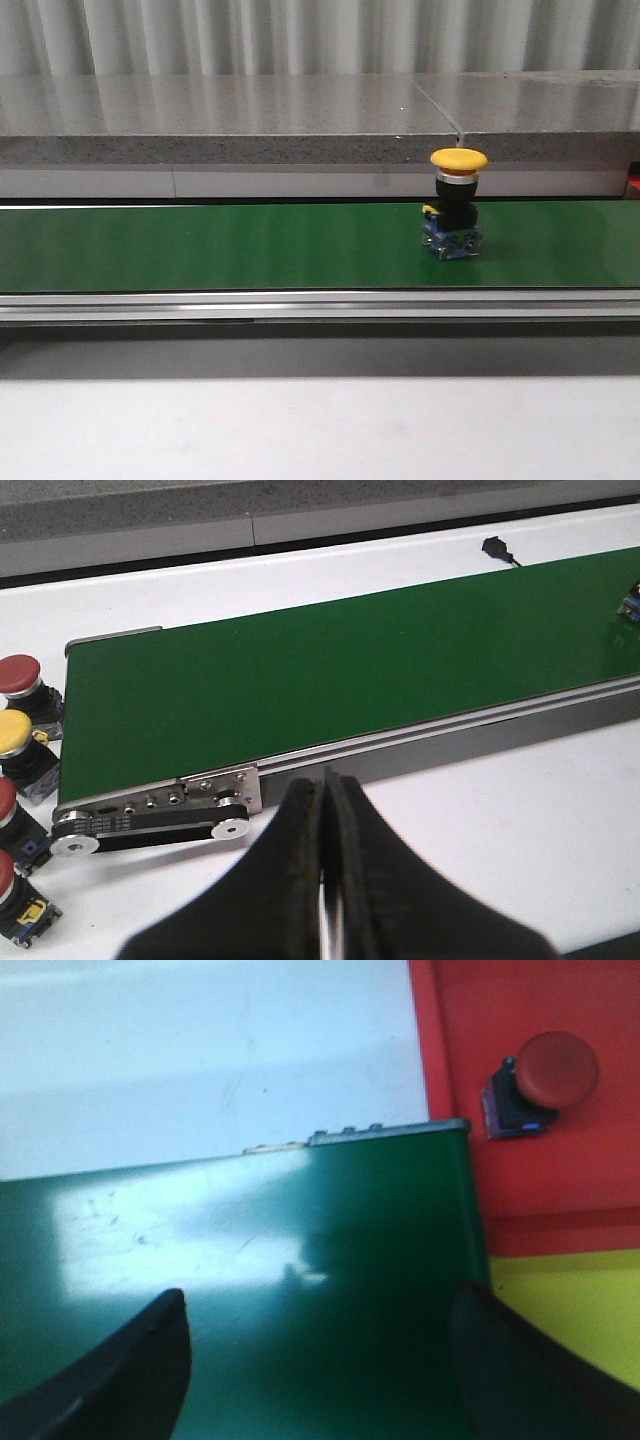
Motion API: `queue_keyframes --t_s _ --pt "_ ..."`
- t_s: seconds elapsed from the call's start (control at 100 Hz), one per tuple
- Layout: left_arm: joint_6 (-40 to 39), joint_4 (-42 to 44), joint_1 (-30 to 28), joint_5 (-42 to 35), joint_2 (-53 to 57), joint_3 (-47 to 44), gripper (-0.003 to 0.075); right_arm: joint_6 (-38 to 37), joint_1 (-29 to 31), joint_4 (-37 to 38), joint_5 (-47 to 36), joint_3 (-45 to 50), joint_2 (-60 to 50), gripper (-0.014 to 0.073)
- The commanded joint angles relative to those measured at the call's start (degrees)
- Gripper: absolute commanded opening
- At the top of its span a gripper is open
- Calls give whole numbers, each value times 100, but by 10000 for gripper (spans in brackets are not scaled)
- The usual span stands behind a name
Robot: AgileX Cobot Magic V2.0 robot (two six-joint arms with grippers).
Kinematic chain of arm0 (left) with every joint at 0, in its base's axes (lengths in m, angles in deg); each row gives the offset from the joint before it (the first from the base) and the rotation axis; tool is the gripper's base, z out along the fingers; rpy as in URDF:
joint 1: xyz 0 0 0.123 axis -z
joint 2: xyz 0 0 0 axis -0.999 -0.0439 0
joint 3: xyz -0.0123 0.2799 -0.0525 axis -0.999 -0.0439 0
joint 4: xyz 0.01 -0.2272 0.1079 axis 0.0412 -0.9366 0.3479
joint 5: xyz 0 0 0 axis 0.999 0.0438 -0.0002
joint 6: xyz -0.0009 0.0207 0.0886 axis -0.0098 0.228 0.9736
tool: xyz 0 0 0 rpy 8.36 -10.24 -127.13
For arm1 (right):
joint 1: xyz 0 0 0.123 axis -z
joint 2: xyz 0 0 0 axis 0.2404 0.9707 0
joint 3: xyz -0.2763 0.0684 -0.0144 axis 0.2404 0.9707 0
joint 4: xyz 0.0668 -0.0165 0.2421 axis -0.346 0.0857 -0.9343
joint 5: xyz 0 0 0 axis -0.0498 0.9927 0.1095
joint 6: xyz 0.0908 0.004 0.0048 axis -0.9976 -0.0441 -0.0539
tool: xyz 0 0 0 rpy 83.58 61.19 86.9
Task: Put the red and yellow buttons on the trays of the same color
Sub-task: 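Lower the right gripper onto the yellow button on the belt and grasp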
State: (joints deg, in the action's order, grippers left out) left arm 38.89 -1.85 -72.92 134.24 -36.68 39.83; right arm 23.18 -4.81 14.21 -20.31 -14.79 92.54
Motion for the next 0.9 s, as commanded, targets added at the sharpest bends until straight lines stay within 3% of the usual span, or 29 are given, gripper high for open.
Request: queue_keyframes --t_s 0.0,0.23,0.48,0.64,0.89 --pt "0 -74 47 -410 -55 150 -20 61 -175 -71 14 -28 -372 542" --pt "0 -74 47 -410 -55 150 -20 67 -788 -71 679 33 -459 542" --pt "0 -74 47 -410 -55 150 -20 85 -1632 -93 795 33 -441 542" --pt "0 -74 47 -410 -55 150 -20 519 -1987 -473 934 33 -361 542" --pt "0 -74 47 -410 -55 150 -20 884 -2116 -759 378 33 24 542"
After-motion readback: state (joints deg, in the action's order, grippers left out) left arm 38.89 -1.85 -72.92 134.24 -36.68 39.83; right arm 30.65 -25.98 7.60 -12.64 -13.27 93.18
